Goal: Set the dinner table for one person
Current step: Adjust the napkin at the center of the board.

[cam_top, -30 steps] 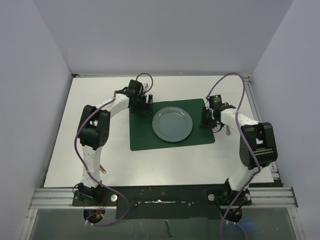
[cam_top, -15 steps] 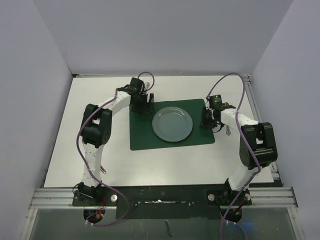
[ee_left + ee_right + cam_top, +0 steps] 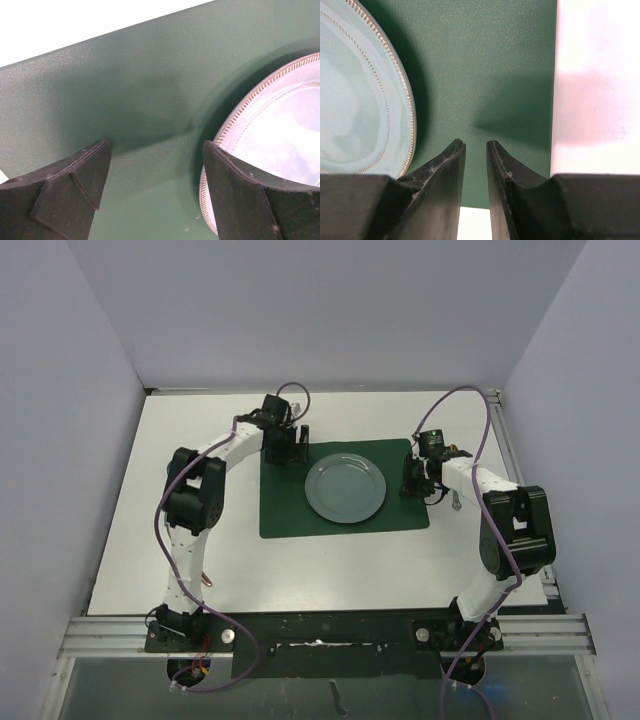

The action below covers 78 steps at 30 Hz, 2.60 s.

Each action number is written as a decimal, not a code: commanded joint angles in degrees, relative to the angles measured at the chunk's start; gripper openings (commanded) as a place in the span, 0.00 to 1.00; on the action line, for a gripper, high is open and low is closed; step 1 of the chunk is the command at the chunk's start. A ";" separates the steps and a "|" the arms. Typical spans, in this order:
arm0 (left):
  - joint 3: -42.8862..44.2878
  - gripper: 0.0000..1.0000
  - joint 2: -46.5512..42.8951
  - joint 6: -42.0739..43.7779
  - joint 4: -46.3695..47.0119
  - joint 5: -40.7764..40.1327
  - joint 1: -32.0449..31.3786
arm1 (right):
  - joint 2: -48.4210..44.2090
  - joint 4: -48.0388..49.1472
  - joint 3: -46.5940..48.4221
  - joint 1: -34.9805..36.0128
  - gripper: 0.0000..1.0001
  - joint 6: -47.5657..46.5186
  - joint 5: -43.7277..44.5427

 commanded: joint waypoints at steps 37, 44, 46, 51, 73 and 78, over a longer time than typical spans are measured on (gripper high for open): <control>-24.69 0.73 -23.72 -11.95 4.70 -16.50 -0.64 | 3.54 7.36 -2.37 -11.76 0.32 -0.76 -2.83; -24.48 0.73 -22.83 -11.87 5.20 -15.89 -0.64 | 5.42 9.63 -4.22 -12.12 0.30 0.96 -6.89; -24.36 0.73 -22.57 -11.82 5.24 -15.72 -0.64 | 5.92 9.99 -4.52 -12.09 0.30 1.30 -7.53; -24.25 0.73 -22.15 -11.64 5.43 -15.66 -0.64 | 6.52 10.42 -4.89 -12.07 0.30 1.74 -8.71; -22.53 0.73 -18.35 -11.18 5.16 -15.19 -0.64 | 7.88 9.45 -6.23 -12.10 0.00 1.23 -10.07; -22.20 0.73 -17.82 -11.16 5.16 -15.21 -0.64 | 6.49 8.37 -6.66 -12.14 0.00 1.18 -9.73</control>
